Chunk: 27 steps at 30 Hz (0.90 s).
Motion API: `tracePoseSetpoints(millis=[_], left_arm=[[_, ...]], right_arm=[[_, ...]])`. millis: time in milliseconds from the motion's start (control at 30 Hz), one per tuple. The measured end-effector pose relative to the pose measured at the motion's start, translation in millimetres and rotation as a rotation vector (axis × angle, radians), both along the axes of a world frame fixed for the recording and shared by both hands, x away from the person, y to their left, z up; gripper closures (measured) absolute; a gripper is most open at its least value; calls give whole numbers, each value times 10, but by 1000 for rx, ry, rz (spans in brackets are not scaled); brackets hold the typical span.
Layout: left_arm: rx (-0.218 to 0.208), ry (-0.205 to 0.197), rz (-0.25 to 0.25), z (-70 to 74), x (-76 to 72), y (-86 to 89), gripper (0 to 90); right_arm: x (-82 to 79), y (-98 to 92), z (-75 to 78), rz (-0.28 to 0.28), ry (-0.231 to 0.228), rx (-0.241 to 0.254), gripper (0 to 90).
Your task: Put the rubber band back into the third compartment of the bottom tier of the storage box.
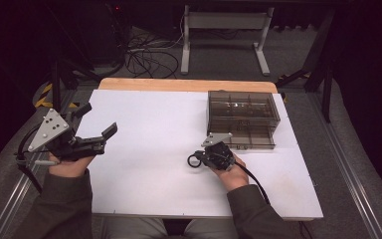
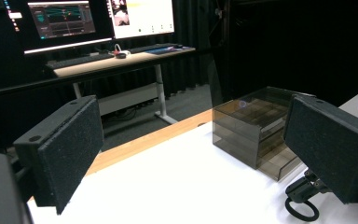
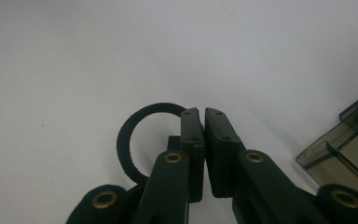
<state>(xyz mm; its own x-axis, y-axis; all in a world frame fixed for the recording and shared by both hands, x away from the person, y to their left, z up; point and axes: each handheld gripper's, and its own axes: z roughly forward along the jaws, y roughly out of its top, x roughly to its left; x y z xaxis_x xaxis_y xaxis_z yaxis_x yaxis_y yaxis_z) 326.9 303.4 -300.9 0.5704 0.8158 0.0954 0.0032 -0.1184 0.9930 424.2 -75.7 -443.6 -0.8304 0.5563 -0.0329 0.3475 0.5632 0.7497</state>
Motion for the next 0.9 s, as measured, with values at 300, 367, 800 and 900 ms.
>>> tracePoseSetpoints(millis=[300, 367, 800, 900], left_arm=[[3, 1, 3, -1, -2, 1, 58], [1, -2, 7, 1, -3, 6, 57], [1, -4, 9, 0, -6, 2, 58], [2, -4, 8, 1, -8, 4, 58]], right_arm=[[6, -42, 34, -20, -19, 11, 867], [10, -57, 41, -25, -24, 14, 867], [38, -172, 92, -56, -37, 42, 867], [42, -197, 102, -62, -39, 48, 867]])
